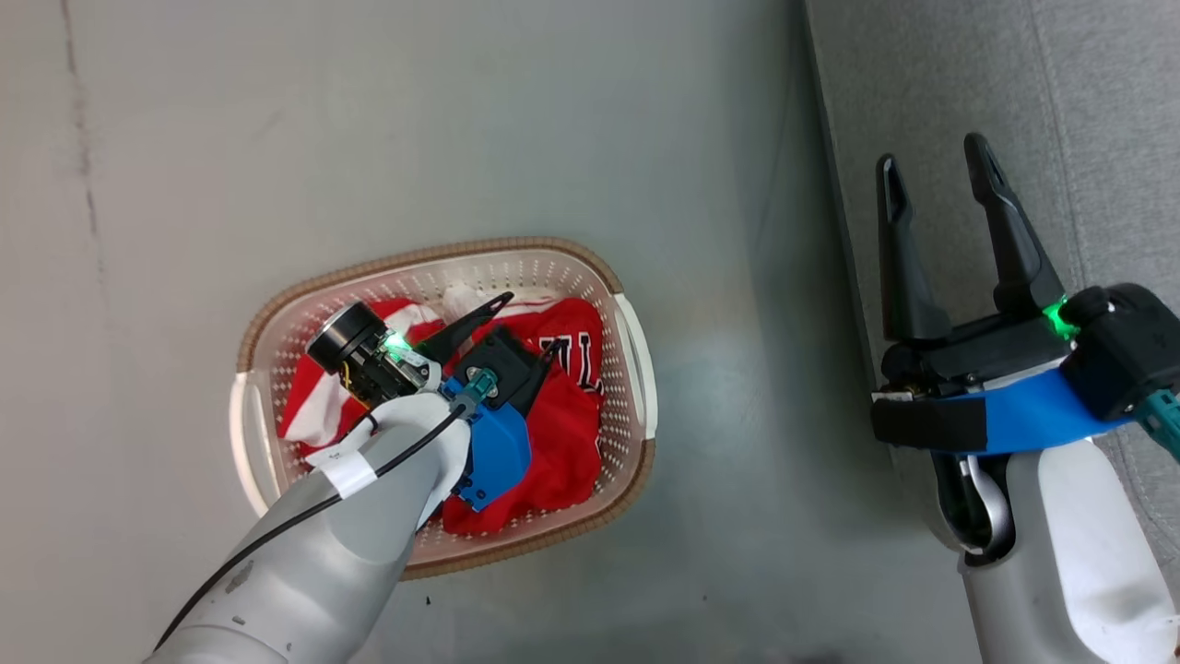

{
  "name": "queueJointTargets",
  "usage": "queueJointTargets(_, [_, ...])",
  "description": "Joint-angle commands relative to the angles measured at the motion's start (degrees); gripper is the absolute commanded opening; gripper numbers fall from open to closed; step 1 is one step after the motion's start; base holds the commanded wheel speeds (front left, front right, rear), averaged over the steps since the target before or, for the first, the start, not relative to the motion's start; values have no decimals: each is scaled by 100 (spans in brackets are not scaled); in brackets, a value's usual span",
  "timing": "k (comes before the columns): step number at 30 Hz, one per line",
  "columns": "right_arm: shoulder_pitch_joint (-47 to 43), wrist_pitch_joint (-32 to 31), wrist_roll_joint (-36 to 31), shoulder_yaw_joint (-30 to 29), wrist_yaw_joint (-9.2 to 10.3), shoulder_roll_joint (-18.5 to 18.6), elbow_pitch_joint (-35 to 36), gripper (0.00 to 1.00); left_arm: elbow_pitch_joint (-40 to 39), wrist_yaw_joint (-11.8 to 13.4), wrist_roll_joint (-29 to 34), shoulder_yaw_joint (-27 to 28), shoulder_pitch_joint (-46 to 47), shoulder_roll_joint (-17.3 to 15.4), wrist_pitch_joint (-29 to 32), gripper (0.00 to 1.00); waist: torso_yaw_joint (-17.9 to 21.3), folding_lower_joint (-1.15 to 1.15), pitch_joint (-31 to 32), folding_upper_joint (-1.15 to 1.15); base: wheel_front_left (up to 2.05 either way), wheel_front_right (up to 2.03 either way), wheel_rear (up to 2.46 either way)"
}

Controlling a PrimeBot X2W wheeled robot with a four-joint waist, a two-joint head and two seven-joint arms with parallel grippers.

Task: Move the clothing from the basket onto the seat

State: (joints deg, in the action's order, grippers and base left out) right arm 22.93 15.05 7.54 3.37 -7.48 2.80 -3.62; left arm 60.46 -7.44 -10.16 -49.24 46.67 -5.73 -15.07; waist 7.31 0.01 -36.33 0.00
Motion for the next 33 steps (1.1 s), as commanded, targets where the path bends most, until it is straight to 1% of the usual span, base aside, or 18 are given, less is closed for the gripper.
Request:
queueJointTargets(1, [174,19,14,34,-3,16,61,100,161,-4,-158,-290,207,-48,-16,100,83,-1,-320,0,0,0,0])
queueJointTargets(5, [322,20,54,114,-3,17,125,100,419,-4,-479,-979,418,-111,37,100,123,-1,-596,0,0,0,0])
queueJointTargets(11, [447,20,115,171,-3,17,214,100,553,-4,-956,-1934,725,-284,258,100,181,-1,-978,0,0,0,0])
queueJointTargets(15, [502,20,149,187,-3,16,273,100,555,-4,-1194,-2272,912,-395,462,100,207,-1,-1206,0,0,0,0])
queueJointTargets(21, [538,20,186,196,-3,16,348,100,419,-4,-1191,-2413,994,-497,762,100,235,-1,-1400,0,0,0,0])
queueJointTargets(23, [539,20,209,192,-3,16,387,100,311,-4,-1056,-2425,933,-553,978,100,244,-1,-1484,0,0,0,0])
queueJointTargets(33, [627,20,270,262,-3,16,474,100,176,-4,-785,-2429,1053,-707,1426,100,327,-1,-1782,0,0,0,0])
